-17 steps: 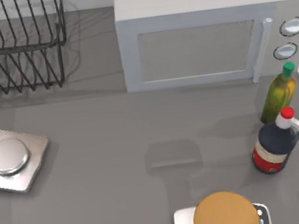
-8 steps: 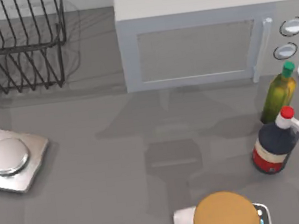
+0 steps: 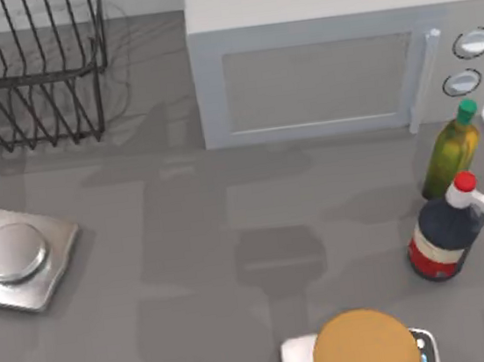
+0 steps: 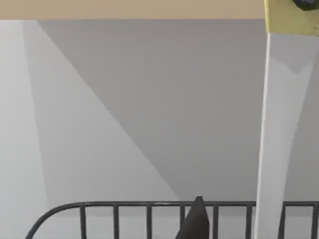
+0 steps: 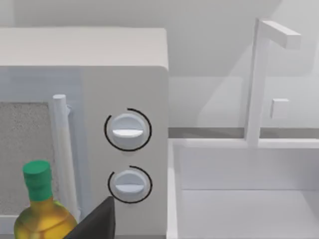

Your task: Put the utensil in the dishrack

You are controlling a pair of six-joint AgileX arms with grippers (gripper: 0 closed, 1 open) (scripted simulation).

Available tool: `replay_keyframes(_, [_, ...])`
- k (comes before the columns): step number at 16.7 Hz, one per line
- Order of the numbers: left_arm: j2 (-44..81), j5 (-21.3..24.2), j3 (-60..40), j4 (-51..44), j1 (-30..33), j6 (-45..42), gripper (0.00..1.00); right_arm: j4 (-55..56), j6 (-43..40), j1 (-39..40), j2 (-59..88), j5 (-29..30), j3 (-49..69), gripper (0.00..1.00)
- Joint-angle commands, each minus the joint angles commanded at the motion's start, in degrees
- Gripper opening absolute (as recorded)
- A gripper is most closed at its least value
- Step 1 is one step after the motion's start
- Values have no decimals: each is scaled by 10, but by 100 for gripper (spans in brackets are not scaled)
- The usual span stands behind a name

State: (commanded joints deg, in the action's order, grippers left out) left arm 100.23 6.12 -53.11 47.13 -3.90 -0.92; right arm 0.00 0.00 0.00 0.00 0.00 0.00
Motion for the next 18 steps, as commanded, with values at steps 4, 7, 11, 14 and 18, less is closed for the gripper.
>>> replay_keyframes(4, [3,-1,2,4,1,0,0,0,0,0,0,0,0,100])
replay_keyframes(7, [3,-1,2,4,1,0,15,0,0,0,0,0,0,100])
replay_keyframes(11, [3,-1,2,4,1,0,45,0,0,0,0,0,0,100])
replay_keyframes(14, [3,-1,2,4,1,0,68,0,0,0,0,0,0,100])
replay_keyframes(18, [3,-1,2,4,1,0,98,0,0,0,0,0,0,100])
